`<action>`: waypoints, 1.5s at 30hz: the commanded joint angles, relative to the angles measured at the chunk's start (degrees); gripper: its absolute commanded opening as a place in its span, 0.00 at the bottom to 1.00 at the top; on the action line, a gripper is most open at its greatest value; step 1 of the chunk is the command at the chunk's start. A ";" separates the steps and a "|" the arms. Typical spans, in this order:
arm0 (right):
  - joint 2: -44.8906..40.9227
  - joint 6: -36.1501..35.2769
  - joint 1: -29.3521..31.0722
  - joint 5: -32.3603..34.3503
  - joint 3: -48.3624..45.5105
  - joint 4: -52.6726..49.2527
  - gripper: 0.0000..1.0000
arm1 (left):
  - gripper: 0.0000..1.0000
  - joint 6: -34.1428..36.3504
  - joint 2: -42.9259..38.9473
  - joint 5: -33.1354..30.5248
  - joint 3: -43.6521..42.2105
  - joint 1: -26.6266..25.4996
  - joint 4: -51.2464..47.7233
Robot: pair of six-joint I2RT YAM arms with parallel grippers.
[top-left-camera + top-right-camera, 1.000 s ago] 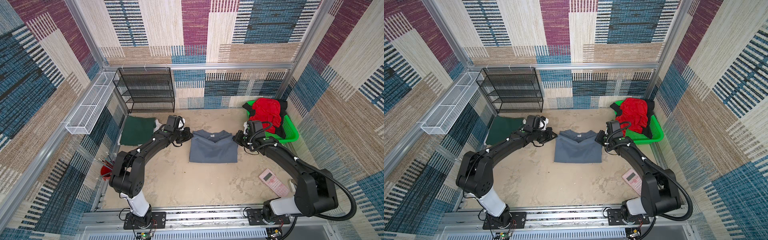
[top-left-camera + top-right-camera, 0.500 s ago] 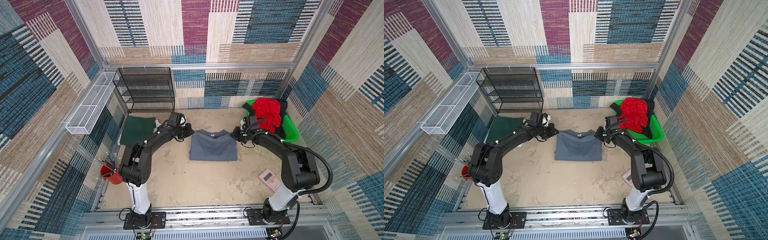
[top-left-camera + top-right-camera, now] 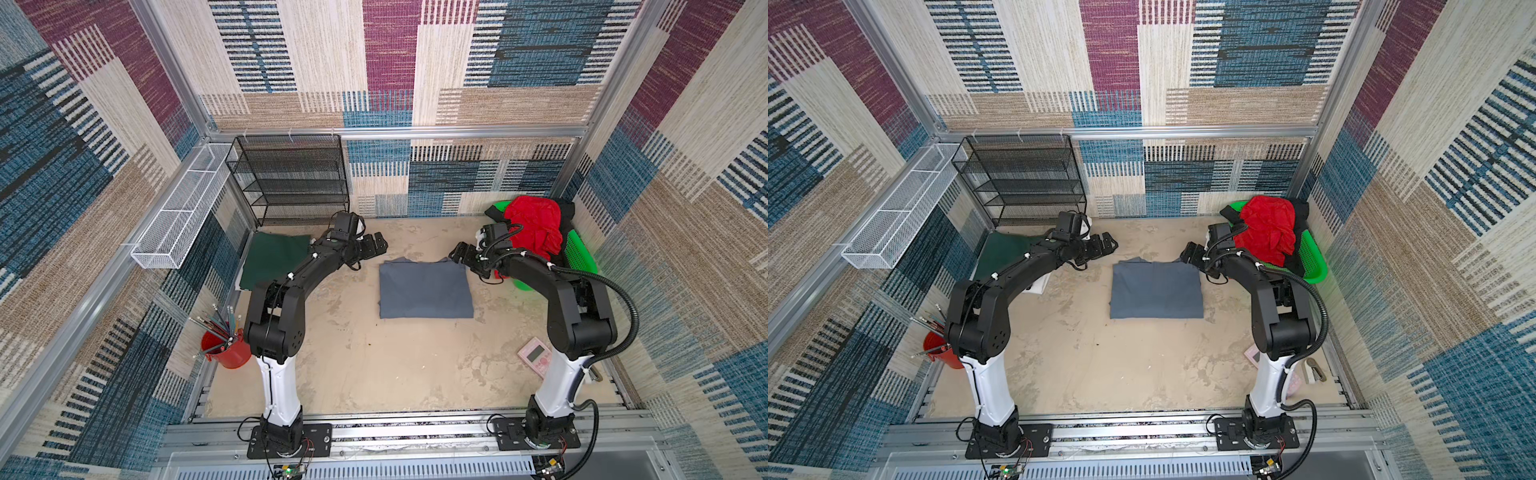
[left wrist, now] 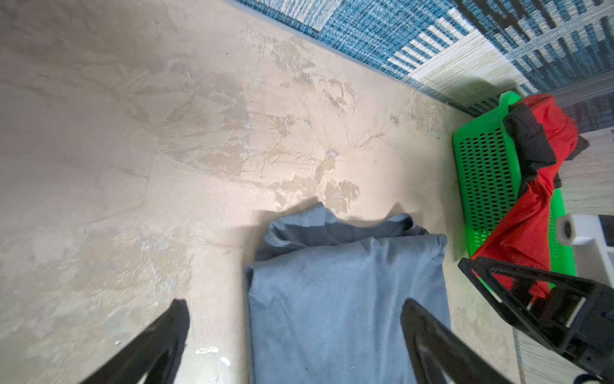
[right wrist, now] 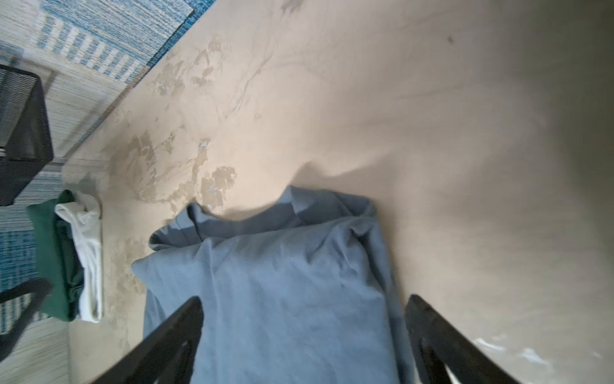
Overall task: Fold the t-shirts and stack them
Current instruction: 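Release the folded shirt by opening both grippers, then carry the folded shirt with the left gripper toward the green stack while right withdraws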
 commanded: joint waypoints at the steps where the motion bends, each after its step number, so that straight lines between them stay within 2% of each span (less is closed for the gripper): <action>1: -4.13 -2.70 0.08 5.94 -2.77 -0.23 0.99 | 0.98 4.59 -3.91 -5.17 -3.95 -0.04 -0.80; 8: -14.53 -3.32 0.08 7.12 -11.73 0.56 0.99 | 1.00 -0.26 -10.50 1.45 -18.25 -0.56 6.81; 13: -23.35 -2.34 0.08 4.48 -18.32 1.82 0.99 | 0.82 -2.99 -10.92 2.31 -24.30 -1.33 9.65; 17: -28.90 -0.86 0.08 0.85 -22.67 3.86 0.99 | 0.67 -5.10 -8.07 2.09 -25.54 -1.90 10.86; 19: -30.42 0.12 0.07 0.11 -24.14 4.35 0.98 | 0.60 -5.46 -5.80 1.06 -24.40 -2.64 9.91; 24: -31.85 1.15 0.08 -1.03 -25.97 4.35 0.99 | 0.53 -6.20 -2.12 -0.19 -21.33 -4.79 8.26; 30: -34.03 1.92 0.08 -1.25 -27.75 4.29 0.98 | 0.50 -4.12 2.29 -4.33 -15.98 -6.96 2.78; 32: -34.93 2.36 0.08 -1.04 -28.63 4.37 0.98 | 0.46 -3.23 4.03 -6.05 -13.92 -7.48 0.19; 34: -36.19 2.84 0.08 -0.94 -29.76 4.60 0.99 | 0.27 -2.06 5.81 -7.57 -11.50 -7.92 -2.84; 36: -37.31 3.04 0.08 -1.16 -30.89 5.01 0.98 | 0.04 -1.15 7.33 -9.23 -9.01 -8.23 -5.62; 37: -37.90 3.04 0.08 -1.11 -31.32 5.18 0.99 | 0.00 -0.71 8.17 -9.69 -7.30 -8.22 -7.34; 42: -39.62 2.20 0.08 0.27 -32.54 4.32 0.98 | 0.00 2.11 9.67 -11.65 -0.35 -8.24 -14.16; 45: -40.84 1.94 0.08 0.81 -33.75 4.60 0.98 | 0.00 4.99 8.91 -14.95 3.82 -8.24 -18.43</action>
